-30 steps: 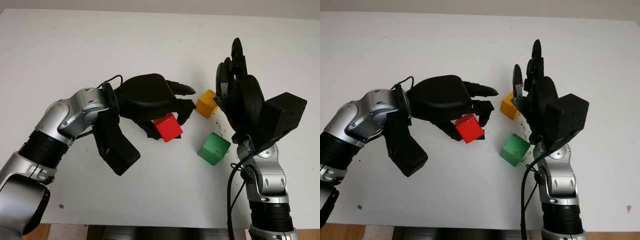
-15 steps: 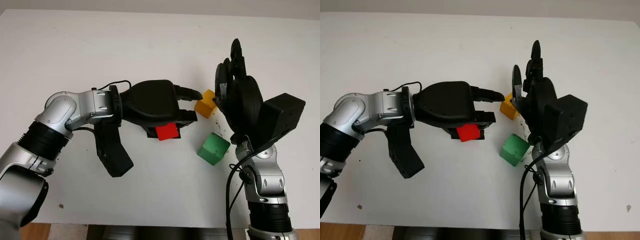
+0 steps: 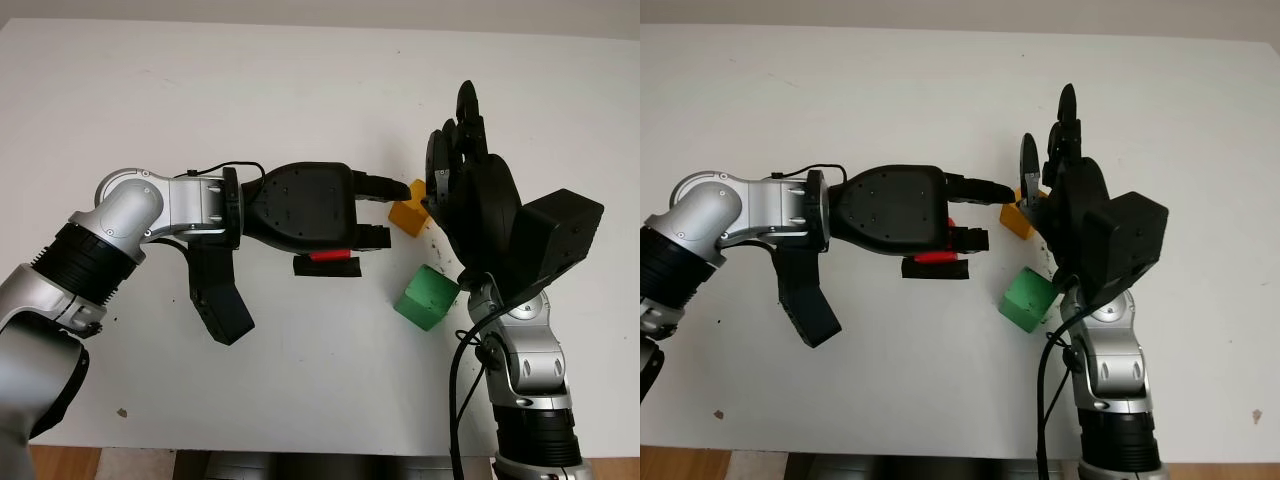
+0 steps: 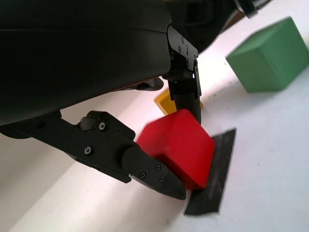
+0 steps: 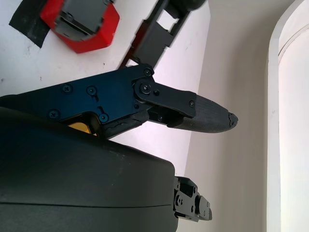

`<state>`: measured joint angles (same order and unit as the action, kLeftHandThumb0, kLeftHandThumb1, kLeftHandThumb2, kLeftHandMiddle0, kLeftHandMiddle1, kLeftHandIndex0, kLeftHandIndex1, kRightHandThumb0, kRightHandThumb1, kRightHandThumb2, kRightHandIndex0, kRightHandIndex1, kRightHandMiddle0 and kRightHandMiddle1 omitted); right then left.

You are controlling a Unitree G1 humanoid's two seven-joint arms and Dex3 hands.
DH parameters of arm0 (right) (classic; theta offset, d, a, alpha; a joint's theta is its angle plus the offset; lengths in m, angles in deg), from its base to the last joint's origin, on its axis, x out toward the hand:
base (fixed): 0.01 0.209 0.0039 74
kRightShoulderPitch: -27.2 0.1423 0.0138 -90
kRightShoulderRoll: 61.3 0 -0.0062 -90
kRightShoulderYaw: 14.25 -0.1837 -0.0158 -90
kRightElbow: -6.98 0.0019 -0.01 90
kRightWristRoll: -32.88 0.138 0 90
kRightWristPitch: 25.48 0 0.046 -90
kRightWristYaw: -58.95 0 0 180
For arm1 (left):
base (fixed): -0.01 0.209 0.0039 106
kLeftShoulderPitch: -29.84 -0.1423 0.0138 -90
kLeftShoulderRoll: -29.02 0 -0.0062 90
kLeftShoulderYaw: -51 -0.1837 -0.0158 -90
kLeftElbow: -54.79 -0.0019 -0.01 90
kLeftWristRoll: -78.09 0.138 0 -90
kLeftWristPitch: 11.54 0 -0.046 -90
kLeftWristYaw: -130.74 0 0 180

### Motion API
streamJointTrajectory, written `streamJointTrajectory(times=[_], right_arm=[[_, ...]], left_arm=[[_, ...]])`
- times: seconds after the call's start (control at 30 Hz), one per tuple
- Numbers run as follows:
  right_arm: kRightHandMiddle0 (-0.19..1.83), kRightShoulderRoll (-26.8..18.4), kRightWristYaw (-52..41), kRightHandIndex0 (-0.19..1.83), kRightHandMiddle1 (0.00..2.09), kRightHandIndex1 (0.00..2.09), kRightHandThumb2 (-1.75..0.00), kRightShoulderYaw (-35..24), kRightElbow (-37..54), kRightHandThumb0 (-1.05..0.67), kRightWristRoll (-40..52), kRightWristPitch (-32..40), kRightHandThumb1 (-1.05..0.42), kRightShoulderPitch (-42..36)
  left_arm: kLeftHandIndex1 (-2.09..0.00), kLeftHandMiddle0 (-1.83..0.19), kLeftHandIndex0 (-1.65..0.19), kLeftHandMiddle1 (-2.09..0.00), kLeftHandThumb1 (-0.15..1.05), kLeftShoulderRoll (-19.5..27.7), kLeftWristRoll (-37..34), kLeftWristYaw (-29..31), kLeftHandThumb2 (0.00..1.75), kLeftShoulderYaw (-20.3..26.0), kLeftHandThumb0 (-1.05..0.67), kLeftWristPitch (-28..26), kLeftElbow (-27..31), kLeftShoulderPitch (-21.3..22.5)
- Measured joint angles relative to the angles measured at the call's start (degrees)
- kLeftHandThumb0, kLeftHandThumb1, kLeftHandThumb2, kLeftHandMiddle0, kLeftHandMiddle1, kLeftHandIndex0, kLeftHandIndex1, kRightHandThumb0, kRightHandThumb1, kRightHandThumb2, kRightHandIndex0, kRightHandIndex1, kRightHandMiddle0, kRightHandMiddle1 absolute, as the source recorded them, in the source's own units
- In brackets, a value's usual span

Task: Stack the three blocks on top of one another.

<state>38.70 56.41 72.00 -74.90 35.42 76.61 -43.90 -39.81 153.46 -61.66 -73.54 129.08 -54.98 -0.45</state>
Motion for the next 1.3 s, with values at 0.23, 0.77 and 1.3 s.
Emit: streamJointTrajectory(times=[0.23,0.77,1.3], right_arm=[[-0.19,0.1,0.4,-0.19,0.00,0.00,-0.66,0.1,0.2,-0.68,0.0,0.5,-1.05,-0.2],[-0.19,0.2,0.4,-0.19,0.00,0.00,-0.67,0.1,0.2,-0.68,0.1,0.7,-1.05,-0.2],[-0.19,0.2,0.9,-0.19,0.00,0.00,-0.66,0.1,0.2,-0.69,-0.1,0.7,-1.05,-0.2]], left_arm=[[-1.87,-0.28,-0.46,-0.06,0.91,0.0,-2.0,1.4,0.06,-0.6,-0.39,1.5,-0.7,0.4],[-0.32,0.00,-0.04,-0.03,0.94,0.7,-6.3,3.7,0.05,-0.4,-0.51,0.9,0.0,-1.1],[0.00,0.19,0.19,0.00,0.91,1.2,-15.2,15.1,0.04,5.2,-0.84,-4.6,0.3,-1.3]])
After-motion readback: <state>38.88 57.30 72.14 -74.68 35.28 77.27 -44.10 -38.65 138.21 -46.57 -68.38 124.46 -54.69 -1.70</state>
